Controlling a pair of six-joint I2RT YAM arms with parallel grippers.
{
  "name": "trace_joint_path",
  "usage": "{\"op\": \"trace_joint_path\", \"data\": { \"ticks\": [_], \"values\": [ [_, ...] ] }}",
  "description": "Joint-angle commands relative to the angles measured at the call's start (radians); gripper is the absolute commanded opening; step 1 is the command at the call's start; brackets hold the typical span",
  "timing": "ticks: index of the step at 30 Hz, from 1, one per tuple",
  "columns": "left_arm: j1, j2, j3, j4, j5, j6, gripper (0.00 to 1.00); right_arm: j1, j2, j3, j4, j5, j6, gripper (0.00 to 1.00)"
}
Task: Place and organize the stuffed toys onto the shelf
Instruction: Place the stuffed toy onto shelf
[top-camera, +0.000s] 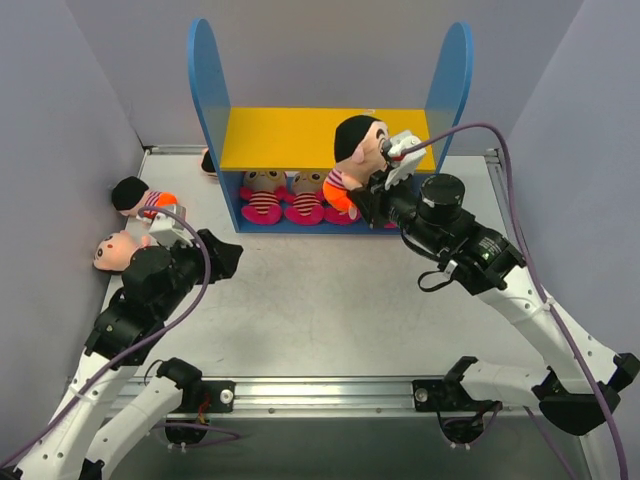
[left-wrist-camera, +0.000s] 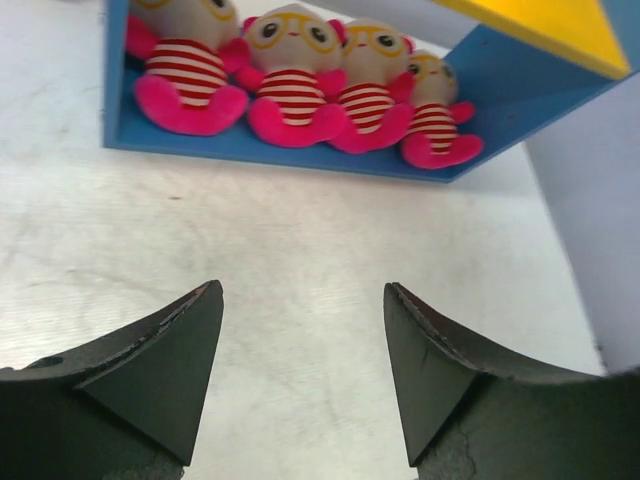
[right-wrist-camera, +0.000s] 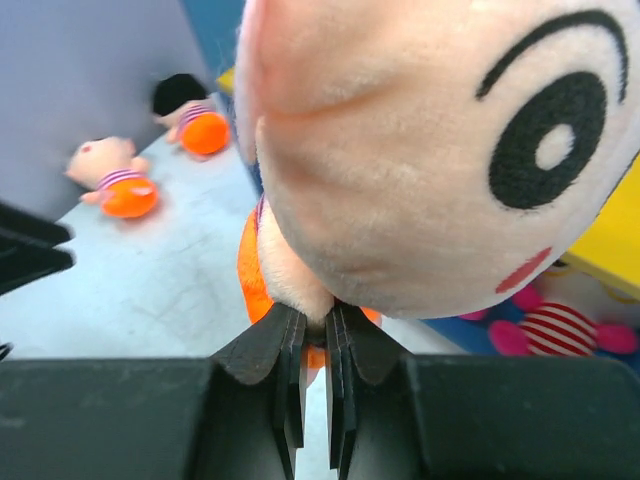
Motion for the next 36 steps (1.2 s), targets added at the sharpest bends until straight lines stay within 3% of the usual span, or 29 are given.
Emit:
{"op": "trace_joint_path", "data": {
  "ticks": [1,9,18,24,33,36],
  "values": [
    [-0.002,-0.020,0.033,-0.108,-0.116,0.123,0.74,-0.003,0.065,0.144,-0.196,0.257,-0.052,0.00],
    [-0.002,-0.043,-0.042,-0.094,-0.162,0.203,0.76,-0.019,0.200,0.316,-0.302,0.518,-0.138,0.00],
    [0.000,-0.059,-0.112,-0.062,-0.195,0.249,0.76,-0.166,0.385,0.479,-0.333,0.545,-0.268,0.00],
    [0.031,-0.051,-0.125,-0.034,-0.166,0.249,0.76,-0.194,0.532,0.588,-0.394,0.554,-0.322,0.00],
    [0.058,-0.059,-0.129,-0.039,-0.146,0.252,0.76,-0.215,0.700,0.695,-0.463,0.684,-0.292,0.00],
    [0.063,-0.054,-0.129,-0.039,-0.140,0.254,0.76,-0.224,0.721,0.718,-0.471,0.700,-0.270,0.05]
  ]
}}
